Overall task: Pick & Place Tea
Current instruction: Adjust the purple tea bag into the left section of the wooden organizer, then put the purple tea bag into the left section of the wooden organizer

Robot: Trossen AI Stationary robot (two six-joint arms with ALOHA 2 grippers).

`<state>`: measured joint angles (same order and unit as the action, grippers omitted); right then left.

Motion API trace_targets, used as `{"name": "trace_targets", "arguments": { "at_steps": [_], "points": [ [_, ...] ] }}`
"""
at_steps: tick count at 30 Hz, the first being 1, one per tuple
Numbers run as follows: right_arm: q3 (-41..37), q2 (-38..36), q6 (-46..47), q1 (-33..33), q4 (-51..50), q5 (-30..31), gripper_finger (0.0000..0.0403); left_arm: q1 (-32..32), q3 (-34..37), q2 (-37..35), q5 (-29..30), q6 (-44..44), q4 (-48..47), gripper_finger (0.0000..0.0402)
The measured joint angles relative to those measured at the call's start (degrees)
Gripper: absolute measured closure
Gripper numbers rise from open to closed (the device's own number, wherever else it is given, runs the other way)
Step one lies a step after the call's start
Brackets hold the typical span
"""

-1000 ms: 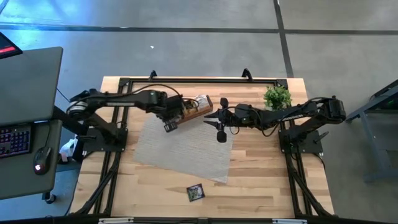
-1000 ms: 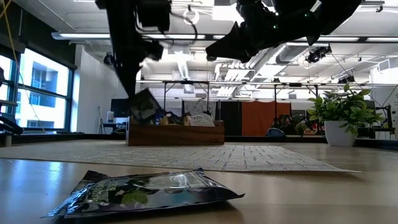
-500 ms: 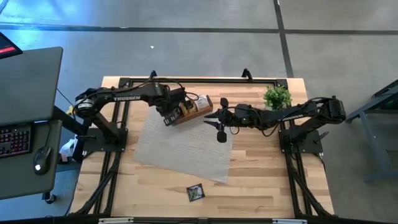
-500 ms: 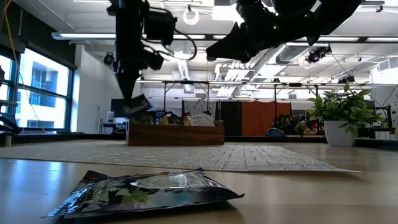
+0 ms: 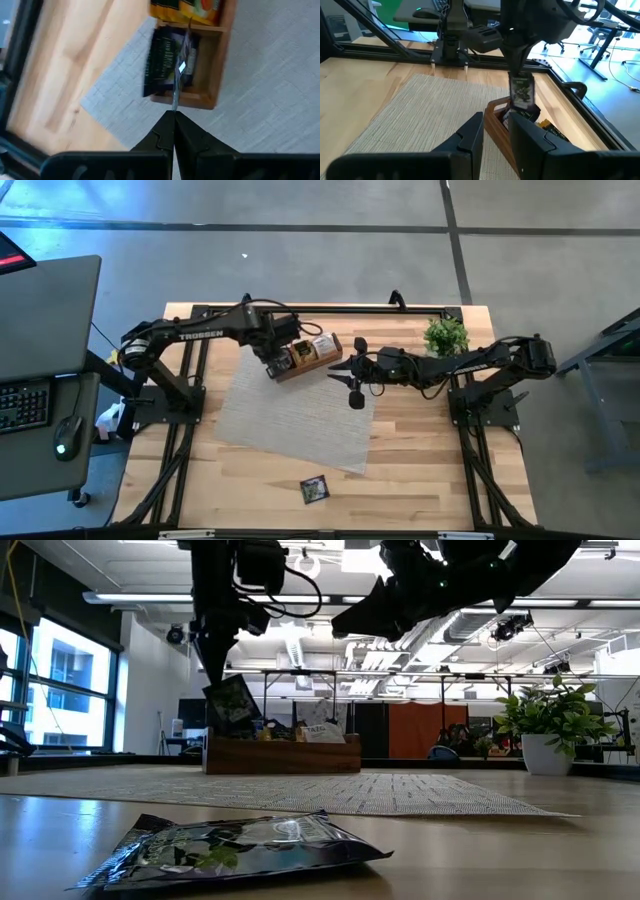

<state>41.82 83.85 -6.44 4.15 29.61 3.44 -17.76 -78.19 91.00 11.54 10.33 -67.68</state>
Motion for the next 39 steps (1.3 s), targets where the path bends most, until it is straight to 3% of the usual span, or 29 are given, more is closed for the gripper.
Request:
{"name": "trace_targets", "arguments": {
  "at_steps": [8,13,24,33,39],
  "points": [
    [0.00,0.00,0.00,0.02,-0.22,0.00,0.0316,1.43,0.00,0.02,-2.46,0.14,0.08,0.0401],
    [0.00,0.00,0.00,0.02,-0.22,0.00,0.0316,1.72,0.04,0.03,-0.75,0.44,-0.01,0.0401],
    [0.00,0.00,0.00,0.02,-0.68,0.00,0.0316,1.66,0.06,6.57,0.04,-1.10,-1.92,0.0399],
    [0.00,0.00,0.00,0.00,-0.68,0.00,0.0316,1.66,0.09,8.70,5.28,-2.80,-3.10,0.0334],
    [0.00,0.00,0.00,0.01,-0.66,0.00,0.0316,1.66,0.09,8.68,5.33,-2.51,-2.90,0.0306]
  ]
}}
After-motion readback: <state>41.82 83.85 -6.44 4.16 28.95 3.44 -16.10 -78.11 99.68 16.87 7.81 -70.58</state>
